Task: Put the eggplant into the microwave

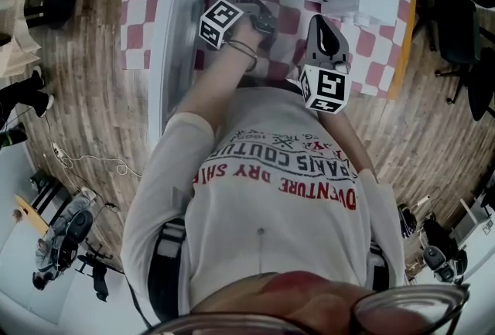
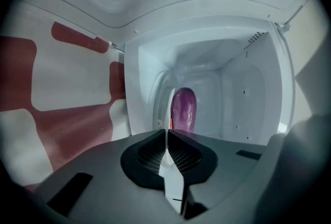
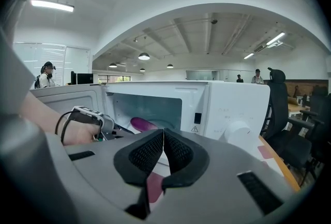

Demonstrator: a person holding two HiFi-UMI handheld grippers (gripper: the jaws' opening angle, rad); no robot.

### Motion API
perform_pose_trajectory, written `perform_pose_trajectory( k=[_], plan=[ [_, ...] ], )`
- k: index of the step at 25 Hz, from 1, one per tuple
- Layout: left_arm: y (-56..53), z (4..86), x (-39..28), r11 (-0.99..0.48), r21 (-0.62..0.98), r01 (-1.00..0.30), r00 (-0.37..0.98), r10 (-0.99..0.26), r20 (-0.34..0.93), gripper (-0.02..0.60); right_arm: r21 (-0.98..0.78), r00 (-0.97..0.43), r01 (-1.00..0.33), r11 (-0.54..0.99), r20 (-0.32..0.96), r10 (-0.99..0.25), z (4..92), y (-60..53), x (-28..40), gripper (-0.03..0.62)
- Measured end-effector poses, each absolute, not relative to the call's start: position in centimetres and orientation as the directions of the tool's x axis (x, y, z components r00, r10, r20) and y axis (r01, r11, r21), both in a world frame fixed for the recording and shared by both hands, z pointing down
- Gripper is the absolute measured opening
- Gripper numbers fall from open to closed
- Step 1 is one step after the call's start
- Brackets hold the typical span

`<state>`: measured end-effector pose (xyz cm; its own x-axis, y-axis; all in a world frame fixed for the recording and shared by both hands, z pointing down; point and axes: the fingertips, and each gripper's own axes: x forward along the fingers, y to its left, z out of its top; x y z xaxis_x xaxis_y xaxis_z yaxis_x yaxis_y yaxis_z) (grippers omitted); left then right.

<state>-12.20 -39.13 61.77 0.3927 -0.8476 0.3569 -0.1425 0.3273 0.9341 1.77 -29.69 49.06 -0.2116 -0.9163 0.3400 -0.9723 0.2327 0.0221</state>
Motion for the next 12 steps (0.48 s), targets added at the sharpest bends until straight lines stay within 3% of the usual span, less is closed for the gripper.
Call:
perform_pose_trajectory(
  k=[6, 12],
  plan=[
    [-38.6, 61.9, -11.9, 0.356, 0.924, -0.138, 0.38, -0.843, 0.381, 0.035, 0.018, -0.202, -0.975, 0.222, 0.344, -0.917, 49.1, -29.9, 2.4, 0.026],
    [-38.4, 61.7, -12.2, 0.379, 0.893, -0.242, 0.351, -0.824, 0.444, 0.035, 0.011, -0.199, -0.976, 0.216, 0.347, -0.916, 49.2, -29.7, 2.9, 0.026]
  ],
)
